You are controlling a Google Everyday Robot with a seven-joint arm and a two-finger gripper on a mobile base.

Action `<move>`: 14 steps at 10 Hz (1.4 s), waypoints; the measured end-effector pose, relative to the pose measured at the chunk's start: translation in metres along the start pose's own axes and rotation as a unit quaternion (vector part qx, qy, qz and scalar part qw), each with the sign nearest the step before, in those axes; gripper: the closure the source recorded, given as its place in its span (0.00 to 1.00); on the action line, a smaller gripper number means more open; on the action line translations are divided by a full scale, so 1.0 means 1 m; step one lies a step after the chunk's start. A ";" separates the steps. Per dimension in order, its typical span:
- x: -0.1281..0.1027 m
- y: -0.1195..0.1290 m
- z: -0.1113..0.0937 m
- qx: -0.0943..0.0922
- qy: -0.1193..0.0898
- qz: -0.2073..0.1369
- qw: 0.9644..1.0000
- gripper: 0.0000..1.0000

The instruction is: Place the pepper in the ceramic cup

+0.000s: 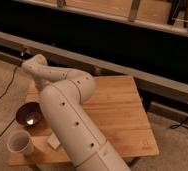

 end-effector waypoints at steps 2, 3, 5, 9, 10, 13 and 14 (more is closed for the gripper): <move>0.000 0.000 0.000 0.000 0.000 0.000 1.000 0.35; 0.000 0.000 0.000 -0.001 0.000 0.000 1.000 0.35; 0.000 0.000 0.000 0.000 0.000 0.000 1.000 0.35; -0.008 0.010 0.000 -0.012 -0.015 -0.007 1.000 0.35; -0.013 0.016 0.001 -0.017 -0.023 -0.011 1.000 0.35; -0.017 0.013 0.012 -0.013 -0.029 -0.007 0.999 0.35; -0.020 0.009 0.018 -0.010 -0.032 0.000 0.999 0.35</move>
